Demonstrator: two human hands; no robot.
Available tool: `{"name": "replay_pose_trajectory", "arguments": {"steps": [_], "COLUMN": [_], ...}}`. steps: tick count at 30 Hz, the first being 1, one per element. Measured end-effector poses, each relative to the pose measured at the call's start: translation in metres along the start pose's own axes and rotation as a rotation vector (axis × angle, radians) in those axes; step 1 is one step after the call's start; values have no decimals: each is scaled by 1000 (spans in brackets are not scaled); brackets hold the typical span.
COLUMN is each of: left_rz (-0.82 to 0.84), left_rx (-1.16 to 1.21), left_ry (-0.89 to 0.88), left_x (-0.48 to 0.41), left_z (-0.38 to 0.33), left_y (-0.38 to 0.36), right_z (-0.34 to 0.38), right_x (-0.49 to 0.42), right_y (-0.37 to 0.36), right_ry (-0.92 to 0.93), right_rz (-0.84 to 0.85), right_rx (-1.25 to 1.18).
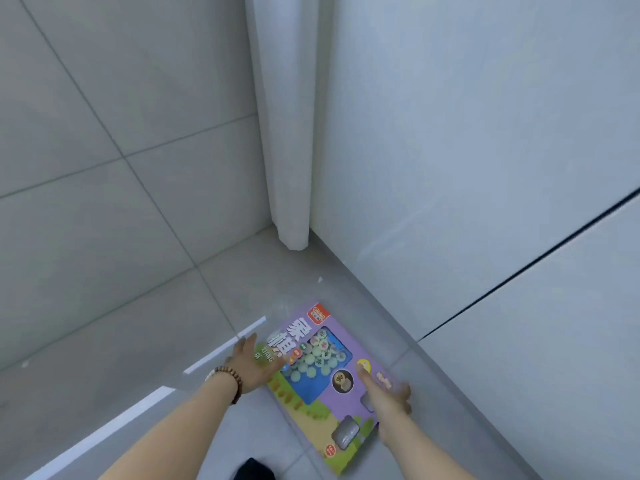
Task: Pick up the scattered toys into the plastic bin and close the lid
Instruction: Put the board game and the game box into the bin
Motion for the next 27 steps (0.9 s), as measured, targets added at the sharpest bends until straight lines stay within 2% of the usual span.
{"name": "replay_pose_trajectory", "arguments": {"steps": [3, 5, 9, 12, 14, 18, 23, 27], "left_rz": [-72, -85, -97, -140, -162, -226, -350, -517], "left_rx": [-20, 35, 291, 464, 528, 573, 724, 775], "left_ry": [15, 36, 91, 133, 179, 200, 96, 22], "left_x": [-9, -20, -72, -40, -30, -4, 66, 148], "left_z": [6, 16, 56, 41, 45, 68, 76, 98], "left_y": [7, 9, -7, 9, 19, 56, 130, 206], "right_z": [34, 34, 21, 28, 40, 73, 117, 150], "right_x": [-13, -24, -32, -18, -2, 38, 117, 209], "right_y": [-19, -30, -45, -53, -63, -86, -126, -166], "right_ry": [225, 223, 196, 224, 255, 381, 515, 631], "right_rz": [98, 131, 57, 16, 98, 208, 366, 537], "right_rx": [-64, -46, 72, -7, -101, -76, -25, 17]}}
Point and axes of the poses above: each hand's wrist, its own x-axis away from the middle knuckle, its own y-axis out of the back of the hand, z = x × y, the point moved 8 cm from there along -x, towards the middle knuckle, and after that the axes turned 2 degrees about x, right-handed, at the moved point
